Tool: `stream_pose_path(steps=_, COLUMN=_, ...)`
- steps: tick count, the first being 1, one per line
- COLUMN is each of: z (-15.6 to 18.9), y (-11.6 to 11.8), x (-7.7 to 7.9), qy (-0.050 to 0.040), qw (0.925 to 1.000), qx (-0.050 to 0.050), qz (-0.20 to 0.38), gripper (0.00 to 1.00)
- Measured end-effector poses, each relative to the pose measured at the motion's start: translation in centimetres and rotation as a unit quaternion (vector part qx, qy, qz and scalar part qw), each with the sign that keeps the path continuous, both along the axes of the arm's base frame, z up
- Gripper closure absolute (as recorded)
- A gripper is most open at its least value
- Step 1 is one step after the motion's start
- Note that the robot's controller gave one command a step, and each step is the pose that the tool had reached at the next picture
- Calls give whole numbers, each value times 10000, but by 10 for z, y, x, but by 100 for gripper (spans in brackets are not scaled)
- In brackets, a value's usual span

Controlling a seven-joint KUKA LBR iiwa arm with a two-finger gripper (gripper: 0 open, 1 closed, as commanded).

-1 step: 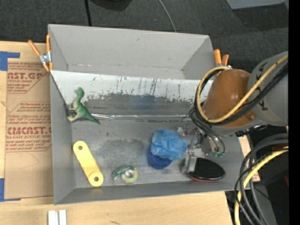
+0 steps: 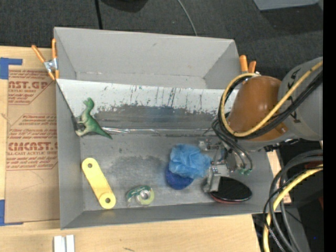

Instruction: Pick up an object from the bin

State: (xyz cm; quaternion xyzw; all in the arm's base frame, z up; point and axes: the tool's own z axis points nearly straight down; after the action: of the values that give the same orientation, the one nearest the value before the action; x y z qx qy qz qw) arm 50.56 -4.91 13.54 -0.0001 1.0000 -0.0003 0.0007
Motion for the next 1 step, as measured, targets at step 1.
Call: stream_pose_path(steps=1, z=-37, y=22, x=7, qy=-22, qw=10000, qx=-1, qz=-33, gripper=0)
